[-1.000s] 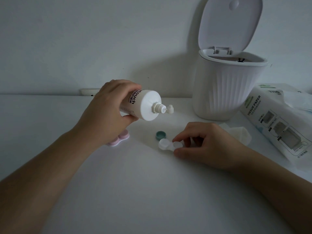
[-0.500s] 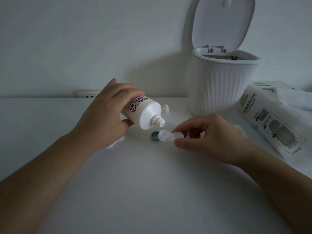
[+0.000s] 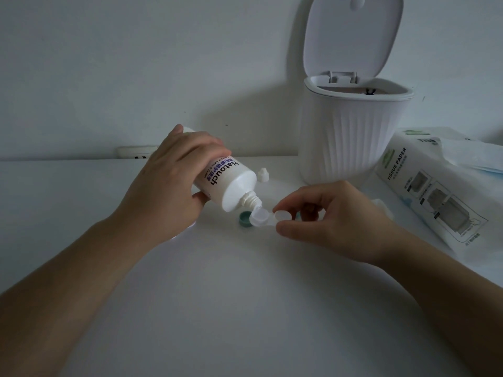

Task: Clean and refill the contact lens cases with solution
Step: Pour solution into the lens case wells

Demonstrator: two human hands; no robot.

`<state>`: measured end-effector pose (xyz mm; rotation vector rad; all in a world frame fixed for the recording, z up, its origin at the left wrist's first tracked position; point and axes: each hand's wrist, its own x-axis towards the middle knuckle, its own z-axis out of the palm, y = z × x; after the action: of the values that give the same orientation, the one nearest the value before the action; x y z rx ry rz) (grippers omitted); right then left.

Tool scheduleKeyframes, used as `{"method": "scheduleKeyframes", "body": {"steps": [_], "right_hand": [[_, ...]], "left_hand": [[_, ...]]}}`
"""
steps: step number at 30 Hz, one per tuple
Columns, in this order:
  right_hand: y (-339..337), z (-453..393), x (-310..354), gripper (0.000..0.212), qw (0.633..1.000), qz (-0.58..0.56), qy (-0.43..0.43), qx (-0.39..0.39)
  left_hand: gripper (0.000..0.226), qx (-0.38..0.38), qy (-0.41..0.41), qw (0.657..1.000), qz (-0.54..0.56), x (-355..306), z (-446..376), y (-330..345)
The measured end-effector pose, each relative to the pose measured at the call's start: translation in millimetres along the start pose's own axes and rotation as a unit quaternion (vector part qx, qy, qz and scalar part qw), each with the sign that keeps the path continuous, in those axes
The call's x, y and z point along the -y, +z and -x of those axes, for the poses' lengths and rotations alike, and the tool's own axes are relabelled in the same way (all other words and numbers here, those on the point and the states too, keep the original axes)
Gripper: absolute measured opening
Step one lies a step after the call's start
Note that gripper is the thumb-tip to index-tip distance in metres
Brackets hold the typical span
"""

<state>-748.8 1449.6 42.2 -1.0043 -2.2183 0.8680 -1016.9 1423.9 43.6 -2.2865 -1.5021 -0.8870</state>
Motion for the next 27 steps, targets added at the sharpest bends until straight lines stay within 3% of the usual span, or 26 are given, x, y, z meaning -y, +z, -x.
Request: {"method": "scheduleKeyframes", "body": {"steps": [27], "right_hand": [[2.6,-1.9,-3.9,0.013,1.0,-0.008,-0.016,-0.012]], "left_hand": [[0.059,-0.044,0.046,0.997,-0.048,0.7,-0.4,5.4]]}}
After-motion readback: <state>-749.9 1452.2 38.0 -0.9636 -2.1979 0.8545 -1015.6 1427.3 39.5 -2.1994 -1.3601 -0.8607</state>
